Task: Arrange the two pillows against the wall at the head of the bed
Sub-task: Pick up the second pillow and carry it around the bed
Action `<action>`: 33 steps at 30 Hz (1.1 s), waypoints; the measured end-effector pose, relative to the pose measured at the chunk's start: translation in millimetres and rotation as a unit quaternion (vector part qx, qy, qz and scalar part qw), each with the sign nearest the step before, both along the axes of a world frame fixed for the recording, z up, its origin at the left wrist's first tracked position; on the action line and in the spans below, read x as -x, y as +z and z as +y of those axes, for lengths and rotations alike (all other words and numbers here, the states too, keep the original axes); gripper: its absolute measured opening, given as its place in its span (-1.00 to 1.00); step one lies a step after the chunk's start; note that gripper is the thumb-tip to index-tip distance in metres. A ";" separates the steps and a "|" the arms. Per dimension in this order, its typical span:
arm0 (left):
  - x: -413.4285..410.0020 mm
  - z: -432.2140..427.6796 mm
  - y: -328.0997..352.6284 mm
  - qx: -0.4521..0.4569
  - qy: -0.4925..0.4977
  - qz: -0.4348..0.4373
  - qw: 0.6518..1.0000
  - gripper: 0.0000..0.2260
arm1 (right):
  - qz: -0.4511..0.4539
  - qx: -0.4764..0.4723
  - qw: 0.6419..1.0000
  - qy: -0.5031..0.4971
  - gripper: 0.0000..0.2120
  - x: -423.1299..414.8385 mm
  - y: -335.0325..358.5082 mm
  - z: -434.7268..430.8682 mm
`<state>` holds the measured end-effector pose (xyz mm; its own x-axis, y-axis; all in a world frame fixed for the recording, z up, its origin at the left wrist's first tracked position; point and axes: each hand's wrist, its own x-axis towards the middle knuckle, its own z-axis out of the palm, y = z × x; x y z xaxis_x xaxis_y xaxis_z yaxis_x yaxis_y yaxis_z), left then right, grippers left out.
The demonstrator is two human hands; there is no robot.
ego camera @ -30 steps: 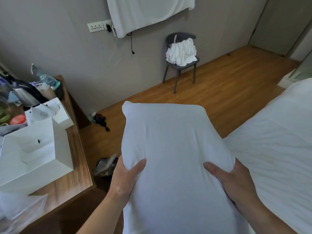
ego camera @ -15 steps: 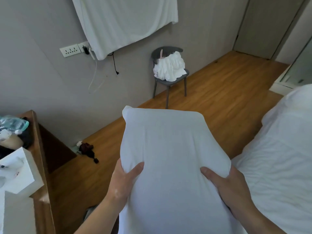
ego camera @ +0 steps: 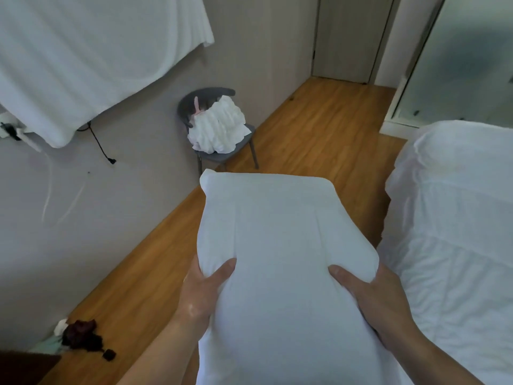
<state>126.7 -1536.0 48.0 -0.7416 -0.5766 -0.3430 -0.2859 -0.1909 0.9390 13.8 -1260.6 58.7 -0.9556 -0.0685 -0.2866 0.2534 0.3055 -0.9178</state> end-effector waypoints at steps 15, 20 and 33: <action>316.5 -97.3 -4.6 -0.043 -0.151 0.018 0.987 -0.37 | 0.001 -0.011 0.984 -0.179 -0.40 202.1 14.1 -80.2; 432.1 -92.7 -11.2 -0.015 -0.181 -0.010 0.983 -0.16 | 0.000 0.001 0.977 -0.211 -0.48 300.5 2.2 -74.1; 733.8 -35.0 7.0 0.018 -0.236 0.039 0.971 -0.49 | 0.002 -0.020 0.963 -0.269 -0.40 566.5 10.6 -28.9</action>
